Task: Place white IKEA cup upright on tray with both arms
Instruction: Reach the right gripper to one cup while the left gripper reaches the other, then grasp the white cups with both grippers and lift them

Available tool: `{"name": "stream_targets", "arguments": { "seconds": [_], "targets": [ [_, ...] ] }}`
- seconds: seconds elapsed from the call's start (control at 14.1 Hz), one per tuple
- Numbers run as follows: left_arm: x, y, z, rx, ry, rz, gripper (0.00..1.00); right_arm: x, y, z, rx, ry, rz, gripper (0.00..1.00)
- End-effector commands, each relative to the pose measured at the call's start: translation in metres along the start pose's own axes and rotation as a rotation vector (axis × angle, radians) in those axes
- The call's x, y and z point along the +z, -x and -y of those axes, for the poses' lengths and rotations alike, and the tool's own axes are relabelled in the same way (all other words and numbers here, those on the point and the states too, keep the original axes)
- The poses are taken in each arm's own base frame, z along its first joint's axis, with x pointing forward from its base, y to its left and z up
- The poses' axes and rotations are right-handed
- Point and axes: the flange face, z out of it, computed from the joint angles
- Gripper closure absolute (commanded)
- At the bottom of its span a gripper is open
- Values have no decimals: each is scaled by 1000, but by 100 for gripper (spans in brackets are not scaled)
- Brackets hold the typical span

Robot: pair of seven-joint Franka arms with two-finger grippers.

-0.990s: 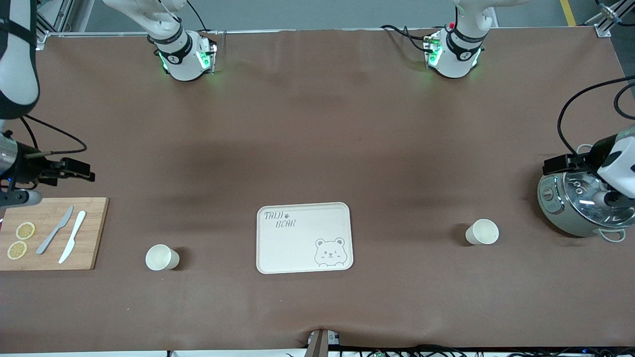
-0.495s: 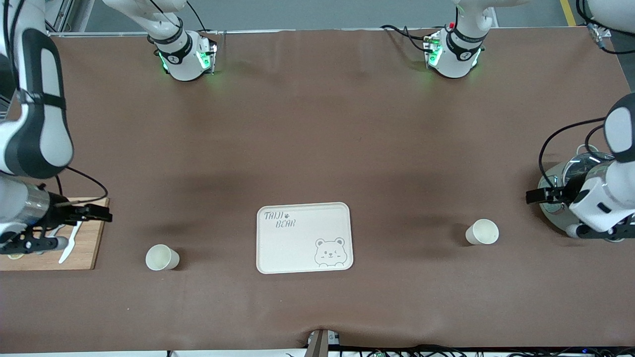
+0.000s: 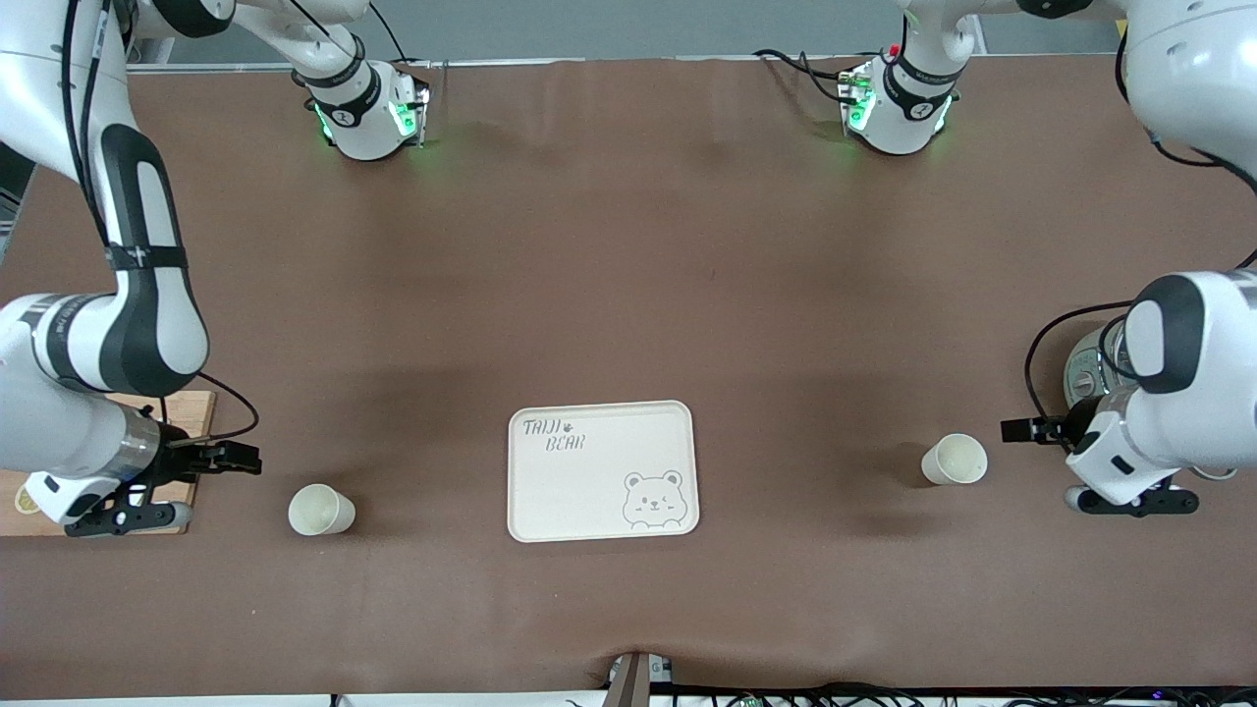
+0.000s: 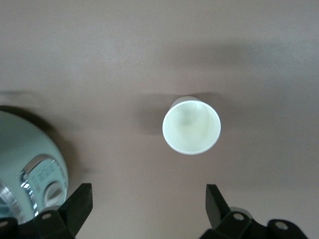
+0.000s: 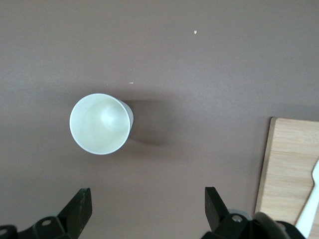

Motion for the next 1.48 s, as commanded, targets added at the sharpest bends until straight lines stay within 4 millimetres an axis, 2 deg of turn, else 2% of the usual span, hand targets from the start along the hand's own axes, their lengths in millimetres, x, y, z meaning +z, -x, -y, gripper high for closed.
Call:
{"name": "stream_targets", "arguments": {
  "seconds": [0.0, 0.57, 0.78, 0.85, 0.99, 1.2, 1.27, 1.34, 1.41],
  "targets": [
    [30, -12, 0, 6, -11, 4, 0, 8, -10, 1, 11, -2, -26, 0],
    [110, -27, -7, 14, -6, 54, 0, 63, -24, 15, 0, 1, -82, 0],
    [126, -28, -8, 8, -3, 74, 0, 66, -25, 15, -1, 2, -93, 0],
    [126, -29, -8, 15, -4, 68, 0, 70, -26, 15, 1, 3, -101, 0],
    [125, -29, -7, 20, -5, 67, 37, 83, -28, 16, 0, 3, -110, 0],
    [122, -29, -7, 19, -4, 59, 84, 95, -28, 22, -8, 3, -108, 0],
    [122, -29, -7, 19, -2, 56, 94, 98, -28, 22, -7, 1, -104, 0],
    [120, -30, -6, 18, -3, 51, 100, 101, -29, 23, -8, 1, -110, 0],
    [120, -30, -6, 20, -5, 50, 100, 103, -29, 23, -8, 0, -115, 0]
  ]
}}
